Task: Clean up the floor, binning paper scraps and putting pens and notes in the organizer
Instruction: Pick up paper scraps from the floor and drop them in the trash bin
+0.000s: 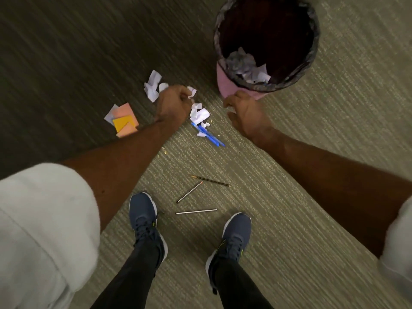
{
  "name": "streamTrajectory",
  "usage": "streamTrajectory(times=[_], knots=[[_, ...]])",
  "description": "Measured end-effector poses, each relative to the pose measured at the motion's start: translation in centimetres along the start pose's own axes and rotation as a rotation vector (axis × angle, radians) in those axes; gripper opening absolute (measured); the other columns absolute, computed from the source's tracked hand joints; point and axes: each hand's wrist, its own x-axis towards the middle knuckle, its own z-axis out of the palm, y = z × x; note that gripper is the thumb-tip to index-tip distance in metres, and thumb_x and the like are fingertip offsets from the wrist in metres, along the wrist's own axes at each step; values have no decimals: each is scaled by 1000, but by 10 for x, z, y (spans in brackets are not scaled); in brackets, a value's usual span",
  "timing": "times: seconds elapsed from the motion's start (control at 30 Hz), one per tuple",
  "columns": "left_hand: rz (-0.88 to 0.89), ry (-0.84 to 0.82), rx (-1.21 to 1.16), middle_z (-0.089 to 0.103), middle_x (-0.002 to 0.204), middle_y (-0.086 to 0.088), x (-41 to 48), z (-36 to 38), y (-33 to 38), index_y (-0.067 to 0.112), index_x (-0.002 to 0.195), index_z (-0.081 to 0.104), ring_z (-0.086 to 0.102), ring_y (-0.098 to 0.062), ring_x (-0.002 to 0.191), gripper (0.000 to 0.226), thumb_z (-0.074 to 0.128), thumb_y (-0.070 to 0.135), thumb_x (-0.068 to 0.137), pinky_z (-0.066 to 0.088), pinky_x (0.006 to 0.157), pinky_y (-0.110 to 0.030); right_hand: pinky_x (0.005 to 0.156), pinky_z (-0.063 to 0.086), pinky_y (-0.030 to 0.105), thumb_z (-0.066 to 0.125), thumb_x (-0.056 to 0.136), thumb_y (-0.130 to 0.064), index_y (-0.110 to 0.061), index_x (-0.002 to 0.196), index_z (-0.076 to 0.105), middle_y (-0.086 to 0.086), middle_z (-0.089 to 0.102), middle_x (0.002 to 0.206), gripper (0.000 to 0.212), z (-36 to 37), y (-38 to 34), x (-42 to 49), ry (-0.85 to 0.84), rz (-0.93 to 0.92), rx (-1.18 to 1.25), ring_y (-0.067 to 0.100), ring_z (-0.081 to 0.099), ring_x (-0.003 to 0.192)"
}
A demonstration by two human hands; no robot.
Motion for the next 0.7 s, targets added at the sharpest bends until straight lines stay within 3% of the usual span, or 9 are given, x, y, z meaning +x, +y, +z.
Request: streamTrajectory(times=[0.2,0.4,0.57,0.7], knots=[[-221,-126,-11,75,101,-16,-37,53,-73,4,100,76,70,-27,96,18,70,8,84,52,88,-27,84,50,39,63,84,-3,-11,111,66,14,61,114,28,83,14,9,-125,49,5,33,61,100],[-356,-169,-84,73,107,-12,-32,122,-118,5,101,75,67,-25,103,20,74,11,82,48,90,-24,88,48,36,59,83,1,-12,112,68,14,62,116,33,153,34,34,-137,48,-22,33,62,103],[-538,-145,-303,74,97,-16,-11,171,-141,12,89,70,71,-31,94,29,81,35,76,58,86,-40,83,47,33,55,88,-6,-12,114,69,18,63,110,30,201,50,59,-118,92,10,32,62,96],[-588,-106,-496,73,86,-12,5,190,-158,21,76,60,72,-30,81,47,78,56,50,60,83,-43,79,38,23,62,91,-13,-13,119,67,18,58,115,29,225,58,74,-112,125,46,32,60,99]])
